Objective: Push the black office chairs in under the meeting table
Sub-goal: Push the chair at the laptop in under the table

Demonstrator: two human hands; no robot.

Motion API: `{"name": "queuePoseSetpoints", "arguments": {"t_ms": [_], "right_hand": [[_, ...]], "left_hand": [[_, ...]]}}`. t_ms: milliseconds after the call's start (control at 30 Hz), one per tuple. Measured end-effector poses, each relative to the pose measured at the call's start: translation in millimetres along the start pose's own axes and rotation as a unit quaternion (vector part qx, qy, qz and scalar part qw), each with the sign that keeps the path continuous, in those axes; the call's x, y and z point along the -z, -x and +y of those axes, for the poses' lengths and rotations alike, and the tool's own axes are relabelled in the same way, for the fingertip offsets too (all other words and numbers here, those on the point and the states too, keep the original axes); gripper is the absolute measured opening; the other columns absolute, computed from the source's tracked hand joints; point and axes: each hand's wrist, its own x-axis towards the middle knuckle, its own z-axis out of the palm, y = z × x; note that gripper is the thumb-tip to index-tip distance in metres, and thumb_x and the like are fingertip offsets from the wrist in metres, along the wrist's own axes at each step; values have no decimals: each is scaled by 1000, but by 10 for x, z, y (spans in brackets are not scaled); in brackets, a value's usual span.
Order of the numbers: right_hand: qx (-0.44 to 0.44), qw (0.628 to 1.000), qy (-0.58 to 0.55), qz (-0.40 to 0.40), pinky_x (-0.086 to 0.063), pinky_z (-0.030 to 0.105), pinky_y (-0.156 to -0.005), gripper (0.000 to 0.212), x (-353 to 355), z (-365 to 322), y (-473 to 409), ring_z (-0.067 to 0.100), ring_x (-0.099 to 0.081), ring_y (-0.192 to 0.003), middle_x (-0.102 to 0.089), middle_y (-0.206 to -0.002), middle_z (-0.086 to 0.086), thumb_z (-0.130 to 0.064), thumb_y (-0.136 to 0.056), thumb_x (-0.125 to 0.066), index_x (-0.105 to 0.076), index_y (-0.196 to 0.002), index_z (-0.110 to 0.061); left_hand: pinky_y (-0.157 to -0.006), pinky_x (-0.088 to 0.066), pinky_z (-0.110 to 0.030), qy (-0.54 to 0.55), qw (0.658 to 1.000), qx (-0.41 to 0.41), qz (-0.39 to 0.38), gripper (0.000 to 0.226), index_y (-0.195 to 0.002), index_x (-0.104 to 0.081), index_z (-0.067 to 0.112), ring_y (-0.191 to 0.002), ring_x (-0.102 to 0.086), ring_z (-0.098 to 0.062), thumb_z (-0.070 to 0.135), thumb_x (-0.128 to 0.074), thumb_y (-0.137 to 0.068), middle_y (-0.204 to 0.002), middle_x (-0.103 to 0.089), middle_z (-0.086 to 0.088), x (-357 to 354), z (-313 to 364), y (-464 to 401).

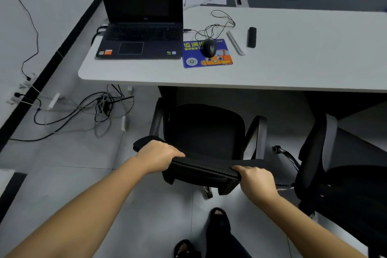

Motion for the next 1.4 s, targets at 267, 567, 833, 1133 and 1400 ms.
{"name": "queuePoseSetpoints", "arguments": {"t_ms": [267, 567, 833, 1133, 1400], "right_hand": [[13, 999, 31, 11, -11, 14, -36, 55, 105, 268, -274, 10, -56, -34, -69, -54, -9, -7, -32, -88, -74, -81, -29], [-8, 997, 70, 24, -41, 21, -34, 56, 200, 600, -288, 14, -67, -52, -76, -75, -7, -6, -40, -87, -74, -90, -28], [4, 997, 61, 39, -51, 33, -61, 45, 337, 734, -863, 26, -69, -83, -74, -99, -1, -11, -75, -60, -61, -116, -31], [30, 994, 104, -12, -49, 32, -71, 41, 702, 1178, -2033, 29, -64, -94, -69, -108, -1, -20, -88, -44, -51, -125, -37], [81, 992, 100, -20, -47, 31, -66, 35, 865, 1420, -2600, 27, -63, -92, -68, -106, -2, -22, -87, -45, -53, -119, -35]], "left_hand": [[-97, -46, -38, 15, 1000, -8, -19, 56, -135, -43, 28, -123, -52, -16, 1, -44, -86, -139, -51, 5, 12, -24, -359], [-87, -50, -42, 4, 999, -19, -31, 58, -134, -44, 28, -112, -60, -24, -2, -41, -84, -133, -58, 0, 116, 174, -697], [-70, -51, -33, -20, 999, 45, -10, 61, -130, -47, 38, -95, -65, -21, -1, -39, -83, -122, -66, 1, 352, 13, -1042], [-70, -48, -33, 12, 992, 120, 23, 59, -126, -49, 42, -94, -63, -26, 1, -41, -85, -111, -69, -1, 602, -288, -1871], [-69, -44, -29, 20, 991, 129, 21, 55, -127, -47, 47, -100, -62, -23, 8, -43, -88, -119, -67, 5, 689, -522, -2363]]}}
